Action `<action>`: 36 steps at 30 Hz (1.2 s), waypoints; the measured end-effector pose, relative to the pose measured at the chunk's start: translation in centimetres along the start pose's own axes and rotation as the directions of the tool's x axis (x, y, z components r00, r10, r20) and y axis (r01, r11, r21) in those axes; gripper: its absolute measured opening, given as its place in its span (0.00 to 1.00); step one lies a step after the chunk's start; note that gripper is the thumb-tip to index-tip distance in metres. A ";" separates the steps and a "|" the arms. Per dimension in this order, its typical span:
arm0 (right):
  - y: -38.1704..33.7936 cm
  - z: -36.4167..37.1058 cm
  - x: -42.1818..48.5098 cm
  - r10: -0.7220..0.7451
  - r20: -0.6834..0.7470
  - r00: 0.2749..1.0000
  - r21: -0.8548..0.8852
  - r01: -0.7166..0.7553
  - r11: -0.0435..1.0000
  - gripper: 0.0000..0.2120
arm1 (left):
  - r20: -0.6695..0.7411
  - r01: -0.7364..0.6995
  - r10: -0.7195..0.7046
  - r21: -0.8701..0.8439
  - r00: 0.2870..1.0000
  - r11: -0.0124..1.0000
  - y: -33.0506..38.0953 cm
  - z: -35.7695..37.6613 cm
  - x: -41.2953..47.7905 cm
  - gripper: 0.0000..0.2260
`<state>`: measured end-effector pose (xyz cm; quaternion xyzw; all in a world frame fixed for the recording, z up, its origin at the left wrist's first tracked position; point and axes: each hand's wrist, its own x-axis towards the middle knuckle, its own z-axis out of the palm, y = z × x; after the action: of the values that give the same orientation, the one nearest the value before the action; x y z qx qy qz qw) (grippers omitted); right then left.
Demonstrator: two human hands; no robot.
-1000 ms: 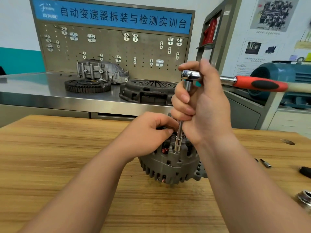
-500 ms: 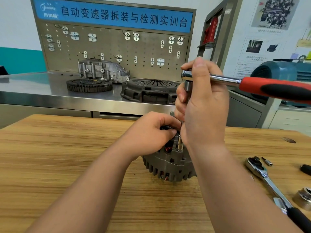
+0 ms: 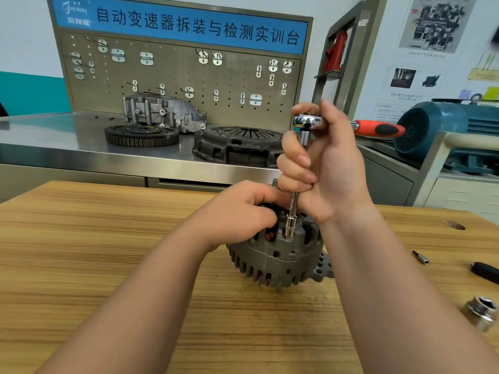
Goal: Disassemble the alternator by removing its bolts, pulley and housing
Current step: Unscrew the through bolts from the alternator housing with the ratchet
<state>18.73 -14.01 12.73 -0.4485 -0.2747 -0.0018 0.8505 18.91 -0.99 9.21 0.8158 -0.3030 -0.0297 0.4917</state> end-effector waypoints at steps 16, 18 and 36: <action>-2.0 -2.4 -3.0 -0.164 -0.459 0.873 0.274 0.314 0.909 0.21 | 0.001 -0.163 0.169 0.275 0.986 0.948 1.9 3.2 -0.7 0.09; -3.4 -2.7 -3.7 -0.150 -0.492 0.858 0.327 0.342 0.881 0.24 | -0.050 -0.172 0.206 0.376 0.977 0.910 3.0 5.1 -0.9 0.12; -11.3 -7.2 -7.6 -0.264 -0.543 0.797 0.346 0.499 0.794 0.26 | 0.060 0.062 -0.092 0.388 0.994 0.920 0.7 14.6 2.4 0.08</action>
<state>12.83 -28.07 14.56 -0.1458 -0.1405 -0.2201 0.9542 15.50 -13.93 2.94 0.9060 -0.2894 -0.0204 0.3083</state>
